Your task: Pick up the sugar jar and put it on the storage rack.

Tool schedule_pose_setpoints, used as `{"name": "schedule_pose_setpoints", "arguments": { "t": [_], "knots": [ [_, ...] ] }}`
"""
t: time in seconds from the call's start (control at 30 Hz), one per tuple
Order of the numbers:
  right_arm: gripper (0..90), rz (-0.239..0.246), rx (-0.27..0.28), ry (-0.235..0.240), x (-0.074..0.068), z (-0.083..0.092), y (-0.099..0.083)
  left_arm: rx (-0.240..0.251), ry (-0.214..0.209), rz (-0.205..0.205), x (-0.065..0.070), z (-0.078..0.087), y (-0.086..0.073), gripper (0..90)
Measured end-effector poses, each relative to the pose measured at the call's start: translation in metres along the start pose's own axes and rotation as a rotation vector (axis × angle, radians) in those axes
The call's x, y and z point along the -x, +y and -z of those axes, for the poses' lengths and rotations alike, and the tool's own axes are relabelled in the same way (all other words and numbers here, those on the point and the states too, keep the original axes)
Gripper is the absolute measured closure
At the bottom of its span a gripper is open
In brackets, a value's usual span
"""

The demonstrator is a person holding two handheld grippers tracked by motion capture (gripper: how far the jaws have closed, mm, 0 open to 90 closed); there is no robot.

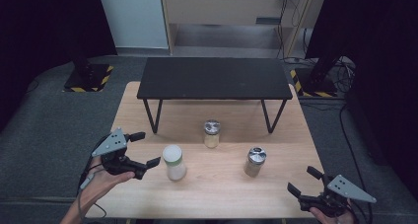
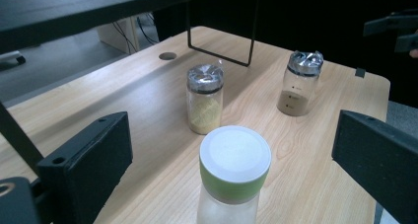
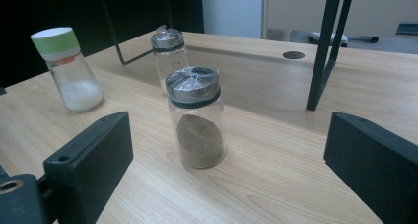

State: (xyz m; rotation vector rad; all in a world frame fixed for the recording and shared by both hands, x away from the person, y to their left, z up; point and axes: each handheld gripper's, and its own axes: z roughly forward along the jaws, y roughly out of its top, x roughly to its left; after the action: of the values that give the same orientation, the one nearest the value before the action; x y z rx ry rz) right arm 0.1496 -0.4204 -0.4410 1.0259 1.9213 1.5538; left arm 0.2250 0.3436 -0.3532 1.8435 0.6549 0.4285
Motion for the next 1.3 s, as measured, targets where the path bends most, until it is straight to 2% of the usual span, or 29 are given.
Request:
{"name": "schedule_pose_setpoints", "arguments": {
  "t": [0.63, 0.9, 1.0, 1.3],
  "knots": [
    [5.3, 0.001, 0.000, -0.001, 0.000, 0.000, 0.000, -0.074, -0.016, -0.013, -0.001, -0.038, -0.003, 0.9],
    [5.4, 0.000, 0.001, -0.003, 0.000, 0.000, 0.000, -0.090, -0.028, -0.001, -0.003, -0.053, -0.010, 1.9],
    [5.4, 0.000, 0.001, -0.003, 0.000, 0.000, 0.000, -0.098, -0.031, -0.014, -0.002, -0.057, -0.012, 2.5],
    [5.5, 0.000, 0.002, -0.003, 0.000, 0.000, 0.000, -0.107, -0.043, -0.005, -0.004, -0.069, -0.019, 3.2]
  ]
}}
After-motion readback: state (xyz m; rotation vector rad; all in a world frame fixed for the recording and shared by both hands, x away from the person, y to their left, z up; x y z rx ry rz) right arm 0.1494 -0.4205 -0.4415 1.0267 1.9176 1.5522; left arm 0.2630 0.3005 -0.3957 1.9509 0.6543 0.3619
